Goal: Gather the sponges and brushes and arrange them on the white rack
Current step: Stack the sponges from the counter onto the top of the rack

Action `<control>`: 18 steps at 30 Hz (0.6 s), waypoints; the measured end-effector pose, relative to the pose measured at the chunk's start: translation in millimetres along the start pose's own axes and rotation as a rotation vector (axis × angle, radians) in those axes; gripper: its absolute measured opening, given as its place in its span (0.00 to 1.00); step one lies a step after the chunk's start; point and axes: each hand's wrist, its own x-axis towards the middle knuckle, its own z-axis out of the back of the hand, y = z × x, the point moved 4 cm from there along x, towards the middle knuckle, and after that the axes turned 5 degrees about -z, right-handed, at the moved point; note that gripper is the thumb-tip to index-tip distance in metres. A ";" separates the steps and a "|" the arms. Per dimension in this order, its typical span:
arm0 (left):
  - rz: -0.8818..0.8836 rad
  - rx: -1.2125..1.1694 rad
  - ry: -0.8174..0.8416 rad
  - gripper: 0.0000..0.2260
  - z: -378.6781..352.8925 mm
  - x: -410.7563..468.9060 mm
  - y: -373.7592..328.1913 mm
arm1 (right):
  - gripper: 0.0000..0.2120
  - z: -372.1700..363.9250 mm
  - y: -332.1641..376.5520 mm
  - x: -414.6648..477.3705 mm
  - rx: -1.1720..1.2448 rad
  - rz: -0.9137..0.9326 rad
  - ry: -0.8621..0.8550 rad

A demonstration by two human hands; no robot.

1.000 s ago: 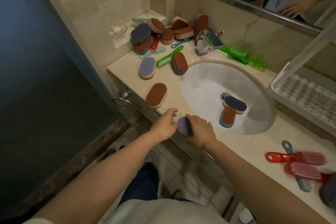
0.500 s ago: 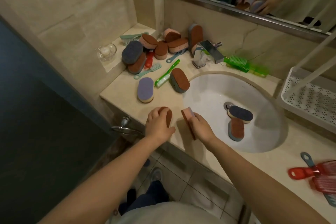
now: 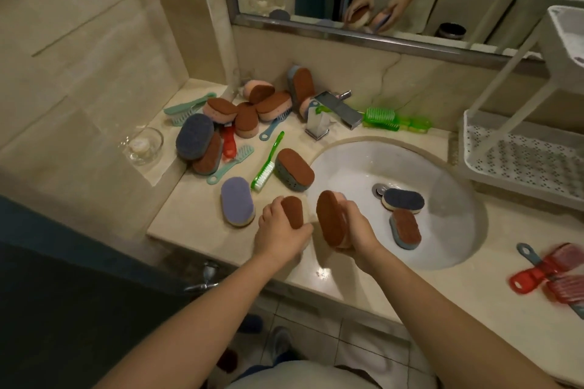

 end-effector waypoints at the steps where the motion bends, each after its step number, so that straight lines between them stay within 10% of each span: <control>1: 0.000 -0.063 -0.011 0.41 4.7 5.0 -6.6 | 0.14 1.0 5.3 -2.1 0.056 0.005 -0.003; 6: -0.067 -0.320 0.029 0.40 15.6 26.7 -46.2 | 0.25 14.1 31.5 -12.7 0.227 0.094 -0.031; 18: -0.379 -0.460 0.046 0.38 33.7 50.1 -185.5 | 0.16 80.1 116.7 -53.8 0.533 0.381 -0.279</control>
